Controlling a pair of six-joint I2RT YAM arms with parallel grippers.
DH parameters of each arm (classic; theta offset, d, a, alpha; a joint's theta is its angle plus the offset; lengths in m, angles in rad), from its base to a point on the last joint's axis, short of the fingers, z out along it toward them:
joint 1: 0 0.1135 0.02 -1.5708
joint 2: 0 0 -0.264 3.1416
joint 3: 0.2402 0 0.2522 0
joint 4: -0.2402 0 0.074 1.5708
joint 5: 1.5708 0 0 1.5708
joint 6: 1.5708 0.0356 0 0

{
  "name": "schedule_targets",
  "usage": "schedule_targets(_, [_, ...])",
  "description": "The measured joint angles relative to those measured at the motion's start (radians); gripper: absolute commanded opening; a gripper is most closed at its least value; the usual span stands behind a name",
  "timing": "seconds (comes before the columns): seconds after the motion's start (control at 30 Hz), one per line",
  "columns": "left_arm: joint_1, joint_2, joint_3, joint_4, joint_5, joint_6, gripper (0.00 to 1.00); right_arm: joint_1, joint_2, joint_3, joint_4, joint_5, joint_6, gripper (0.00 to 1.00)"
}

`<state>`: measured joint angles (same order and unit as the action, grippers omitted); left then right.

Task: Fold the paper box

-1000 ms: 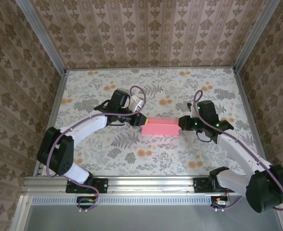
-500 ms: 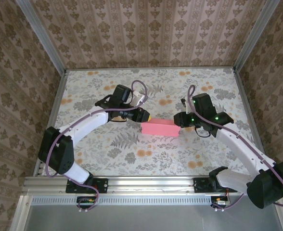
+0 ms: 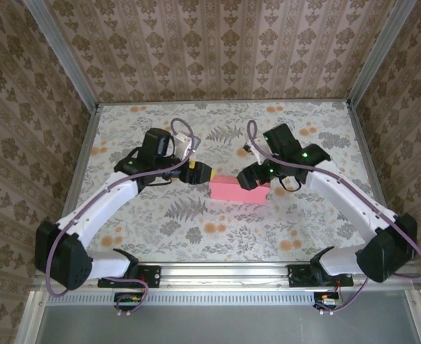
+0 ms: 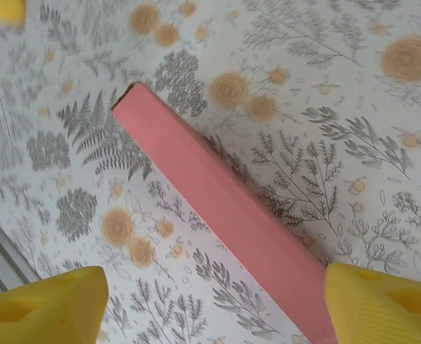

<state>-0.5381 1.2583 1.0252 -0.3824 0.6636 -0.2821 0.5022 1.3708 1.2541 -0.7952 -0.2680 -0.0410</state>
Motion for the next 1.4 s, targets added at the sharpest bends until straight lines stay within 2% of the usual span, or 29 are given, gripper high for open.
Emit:
schedule_targets(0.13, [0.034, -0.105, -0.051, -0.012, 0.006, -0.005, 0.96, 0.039, 0.124, 0.109, -0.088, 0.036, -0.107, 0.89])
schedule_targets(0.3, [0.055, -0.190, -0.076, -0.036, 0.017, -0.004, 0.96, 0.085, 0.262, 0.210, -0.169, 0.116, -0.194, 0.90])
schedule_targets(0.57, [0.063, -0.209, -0.109, -0.062, 0.022, 0.021, 0.96, 0.128, 0.400, 0.271, -0.229, 0.237, -0.250, 0.86])
schedule_targets(0.9, [0.069, -0.209, -0.122, -0.084, 0.026, 0.037, 0.95, 0.149, 0.408, 0.271, -0.233, 0.275, -0.268, 0.56])
schedule_targets(1.13, [0.069, -0.209, -0.122, -0.084, 0.029, 0.039, 0.95, 0.151, 0.408, 0.271, -0.233, 0.277, -0.266, 0.39])
schedule_targets(1.23, [0.069, -0.209, -0.122, -0.084, 0.030, 0.040, 0.95, 0.153, 0.408, 0.271, -0.233, 0.277, -0.266, 0.33])
schedule_targets(1.4, [0.069, -0.209, -0.122, -0.084, 0.032, 0.039, 0.95, 0.155, 0.408, 0.271, -0.232, 0.277, -0.259, 0.27])
